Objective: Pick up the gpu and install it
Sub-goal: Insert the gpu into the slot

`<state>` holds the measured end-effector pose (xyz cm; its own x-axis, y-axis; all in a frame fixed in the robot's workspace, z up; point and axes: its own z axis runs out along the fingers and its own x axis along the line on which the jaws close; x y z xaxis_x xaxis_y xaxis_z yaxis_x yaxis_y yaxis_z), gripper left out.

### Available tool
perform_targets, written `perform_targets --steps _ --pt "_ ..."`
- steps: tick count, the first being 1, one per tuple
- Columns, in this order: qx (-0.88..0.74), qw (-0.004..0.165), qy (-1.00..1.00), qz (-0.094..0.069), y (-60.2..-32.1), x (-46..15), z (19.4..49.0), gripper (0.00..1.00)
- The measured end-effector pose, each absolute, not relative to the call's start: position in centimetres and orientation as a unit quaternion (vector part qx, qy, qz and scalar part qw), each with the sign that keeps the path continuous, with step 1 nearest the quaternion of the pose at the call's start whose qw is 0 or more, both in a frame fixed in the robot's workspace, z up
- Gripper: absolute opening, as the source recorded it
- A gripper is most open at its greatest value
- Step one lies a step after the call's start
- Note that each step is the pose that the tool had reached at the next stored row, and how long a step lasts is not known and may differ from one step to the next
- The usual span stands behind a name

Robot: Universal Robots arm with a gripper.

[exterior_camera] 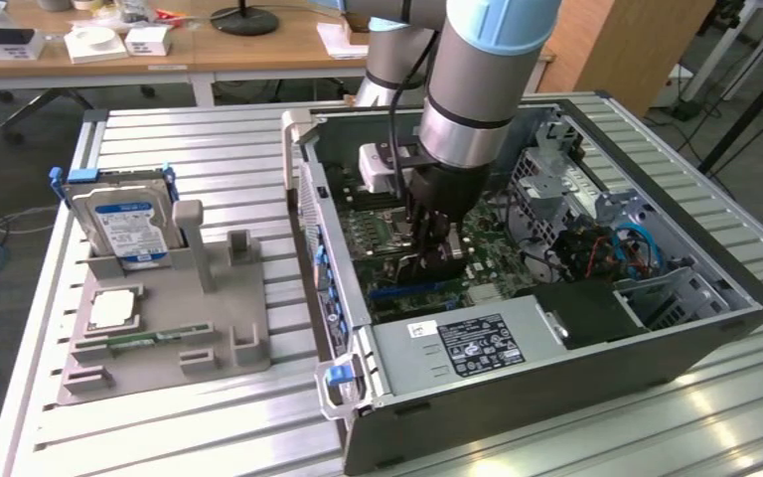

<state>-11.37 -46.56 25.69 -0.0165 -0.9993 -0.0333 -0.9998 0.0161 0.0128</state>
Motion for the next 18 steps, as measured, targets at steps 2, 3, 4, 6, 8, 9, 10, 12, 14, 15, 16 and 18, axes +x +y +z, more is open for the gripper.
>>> perform_targets --steps 2,3,4,6,8,9,10,12,14,15,16,18 --pt "-0.701 0.007 0.713 0.016 -46.56 -11.38 25.70 0.26" --pt "-0.701 0.007 0.713 0.016 -46.55 -11.38 25.70 0.26" --pt "-0.701 0.007 0.713 0.016 -46.49 -11.39 25.70 0.26" --pt "-0.701 0.007 0.713 0.016 -46.38 -11.38 25.66 0.26" --pt "-0.701 0.007 0.713 0.016 -46.38 -11.38 25.66 0.26" --pt "-0.701 0.007 0.713 0.016 -46.38 -11.38 25.66 0.26" --pt "-0.701 0.007 0.713 0.016 -46.38 -11.39 25.65 0.26" --pt "-0.701 0.007 0.713 0.016 -46.38 -11.43 25.52 0.26" --pt "-0.701 0.007 0.713 0.016 -46.38 -11.45 25.48 0.26" --pt "-0.701 0.007 0.713 0.016 -46.38 -11.46 25.48 0.26" --pt "-0.701 0.007 0.713 0.016 -46.38 -11.46 25.48 0.26" --pt "-0.701 0.007 0.713 0.016 -46.38 -11.47 25.41 0.26"
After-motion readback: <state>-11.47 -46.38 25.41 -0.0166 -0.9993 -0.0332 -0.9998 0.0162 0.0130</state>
